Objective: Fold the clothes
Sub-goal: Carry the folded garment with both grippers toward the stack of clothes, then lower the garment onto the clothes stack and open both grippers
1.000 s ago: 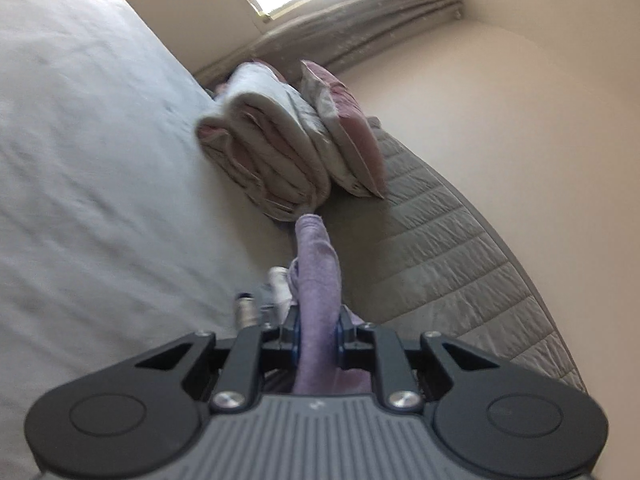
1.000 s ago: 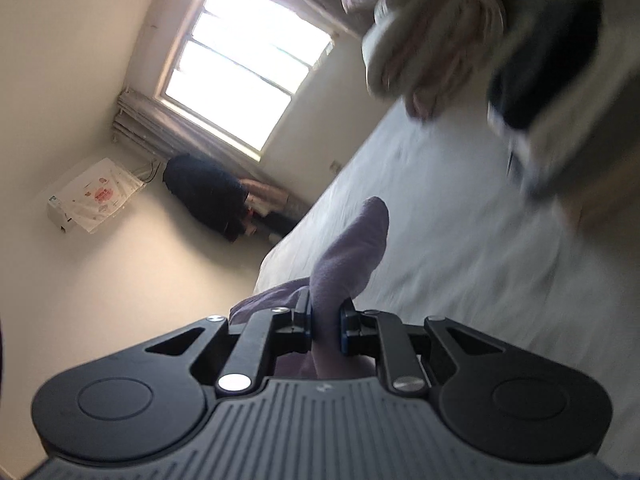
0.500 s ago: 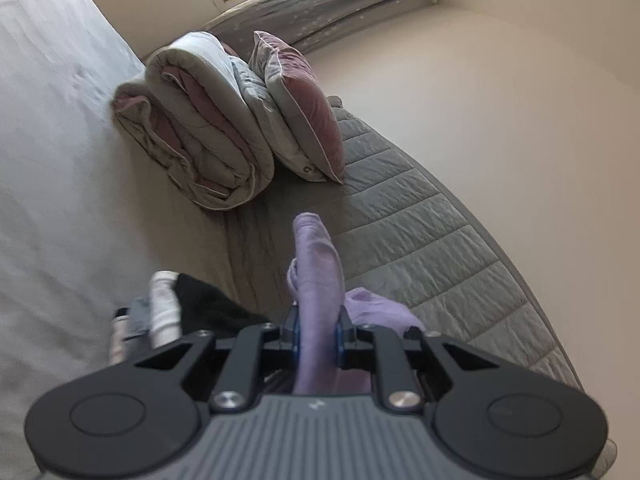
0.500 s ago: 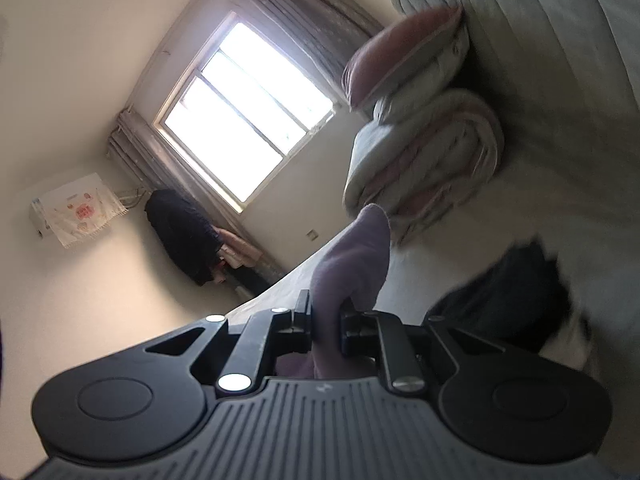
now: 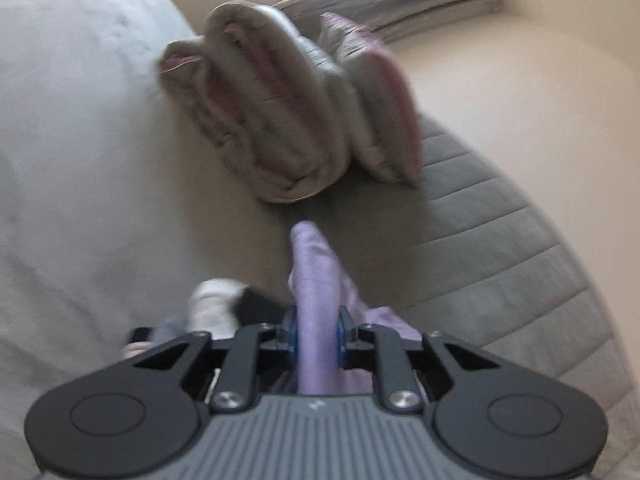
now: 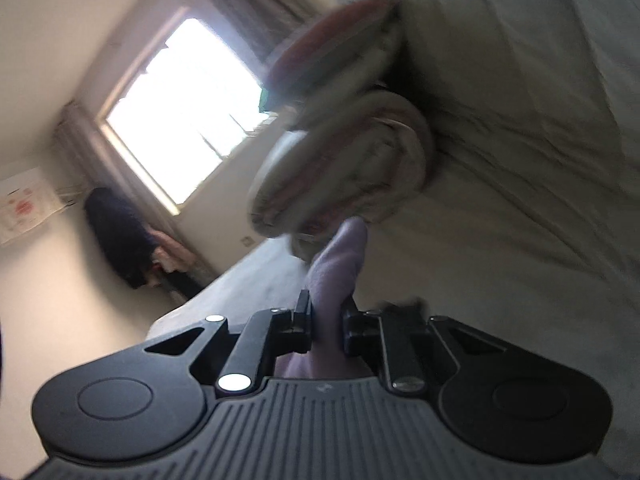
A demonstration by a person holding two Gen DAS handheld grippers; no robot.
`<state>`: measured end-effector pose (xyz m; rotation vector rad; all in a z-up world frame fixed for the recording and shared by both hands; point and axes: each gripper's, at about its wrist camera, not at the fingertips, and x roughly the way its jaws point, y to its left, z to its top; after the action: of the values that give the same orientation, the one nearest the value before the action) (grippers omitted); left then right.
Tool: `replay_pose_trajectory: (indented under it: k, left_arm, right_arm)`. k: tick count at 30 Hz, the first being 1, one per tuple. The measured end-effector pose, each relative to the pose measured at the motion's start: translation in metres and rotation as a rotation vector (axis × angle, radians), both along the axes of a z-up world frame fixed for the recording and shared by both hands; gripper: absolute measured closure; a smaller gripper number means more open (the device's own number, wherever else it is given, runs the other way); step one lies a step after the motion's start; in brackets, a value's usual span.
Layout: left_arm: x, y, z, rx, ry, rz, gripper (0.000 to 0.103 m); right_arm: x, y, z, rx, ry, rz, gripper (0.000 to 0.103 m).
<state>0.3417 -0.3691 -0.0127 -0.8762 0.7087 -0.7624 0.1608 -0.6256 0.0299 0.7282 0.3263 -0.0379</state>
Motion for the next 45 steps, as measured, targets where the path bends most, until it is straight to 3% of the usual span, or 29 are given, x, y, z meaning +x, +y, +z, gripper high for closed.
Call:
replay_pose_trajectory:
  k: [2,5,9,13,17,22,27,34,38,41,45]
  left_arm:
    - [0.001,0.001,-0.005,-0.009,0.001,-0.001,0.082]
    - [-0.001,0.010,-0.001,-0.025,0.005,0.003,0.076]
    - [-0.008,0.029,0.011,-0.002,-0.025,0.050,0.070]
    - [-0.017,0.041,0.036,0.035,-0.130,0.151,0.070]
    - [-0.023,0.030,0.051,0.046,-0.192,0.087,0.071]
    - [-0.039,0.012,0.039,0.113,-0.226,-0.015,0.075]
    - [-0.047,0.016,0.019,0.142,-0.221,-0.029,0.083]
    - [-0.061,0.028,0.041,0.205,-0.239,-0.022,0.083]
    - [-0.080,0.029,0.063,0.304,-0.264,-0.040,0.079]
    - [-0.097,0.031,0.080,0.357,-0.277,-0.048,0.067]
    - [-0.121,0.037,0.101,0.432,-0.293,-0.052,0.054]
  right_arm:
    - [0.002,-0.004,-0.021,0.017,0.030,-0.034,0.081]
    - [-0.007,-0.007,-0.026,0.028,0.007,-0.049,0.077]
    - [-0.019,-0.009,-0.010,0.019,-0.016,-0.072,0.077]
    - [-0.024,-0.004,0.018,-0.045,-0.041,-0.066,0.077]
    - [-0.021,0.011,0.037,-0.107,-0.065,-0.028,0.077]
    - [-0.009,0.036,0.025,-0.227,0.001,0.026,0.077]
    - [-0.011,0.048,0.009,-0.350,0.058,0.065,0.077]
    - [-0.026,0.061,0.030,-0.397,0.064,0.089,0.076]
    - [-0.039,0.071,0.046,-0.407,0.085,0.076,0.075]
    - [-0.051,0.078,0.059,-0.407,0.099,0.063,0.061]
    - [-0.071,0.091,0.075,-0.400,0.106,0.053,0.055]
